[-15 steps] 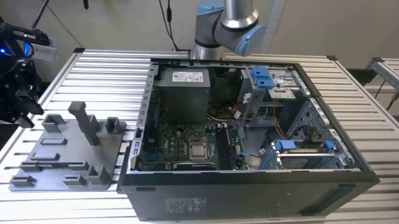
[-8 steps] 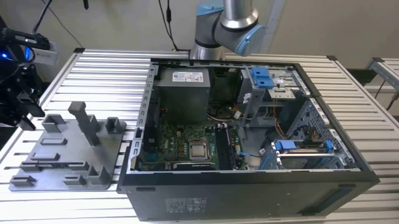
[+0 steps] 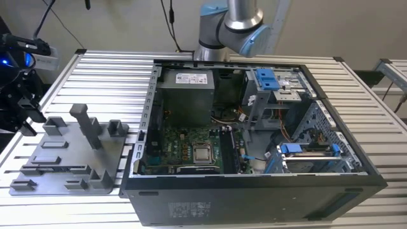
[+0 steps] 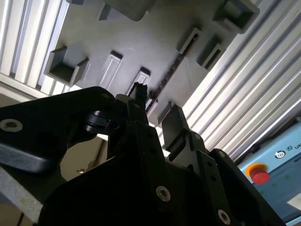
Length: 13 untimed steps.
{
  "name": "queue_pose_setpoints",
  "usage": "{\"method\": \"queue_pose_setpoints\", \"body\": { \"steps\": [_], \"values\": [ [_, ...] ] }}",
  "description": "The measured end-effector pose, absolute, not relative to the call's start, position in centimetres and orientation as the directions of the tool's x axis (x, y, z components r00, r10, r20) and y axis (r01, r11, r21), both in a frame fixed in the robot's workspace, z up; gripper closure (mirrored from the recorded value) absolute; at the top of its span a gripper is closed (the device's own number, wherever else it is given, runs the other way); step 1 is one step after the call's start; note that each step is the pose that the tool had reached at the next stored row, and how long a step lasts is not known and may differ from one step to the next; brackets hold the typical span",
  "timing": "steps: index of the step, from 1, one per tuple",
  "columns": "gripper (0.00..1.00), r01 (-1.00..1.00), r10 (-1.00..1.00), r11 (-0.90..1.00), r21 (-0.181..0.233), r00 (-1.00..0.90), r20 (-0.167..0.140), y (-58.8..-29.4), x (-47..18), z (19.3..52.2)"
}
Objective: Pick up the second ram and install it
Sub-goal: 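Pick up the second ram and move it above second insertion slot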
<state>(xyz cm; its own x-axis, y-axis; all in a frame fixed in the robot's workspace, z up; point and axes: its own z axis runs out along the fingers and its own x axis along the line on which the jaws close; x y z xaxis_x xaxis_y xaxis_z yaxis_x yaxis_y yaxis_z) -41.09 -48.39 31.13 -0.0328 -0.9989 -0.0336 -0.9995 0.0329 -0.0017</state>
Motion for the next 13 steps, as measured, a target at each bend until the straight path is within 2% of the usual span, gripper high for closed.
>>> {"method": "queue_pose_setpoints", "body": {
  "steps": [13],
  "values": [
    [0.58,-0.999,-0.999,0.033,-0.013,-0.032,-0.034,-48.5,-41.4,29.6]
  ]
}}
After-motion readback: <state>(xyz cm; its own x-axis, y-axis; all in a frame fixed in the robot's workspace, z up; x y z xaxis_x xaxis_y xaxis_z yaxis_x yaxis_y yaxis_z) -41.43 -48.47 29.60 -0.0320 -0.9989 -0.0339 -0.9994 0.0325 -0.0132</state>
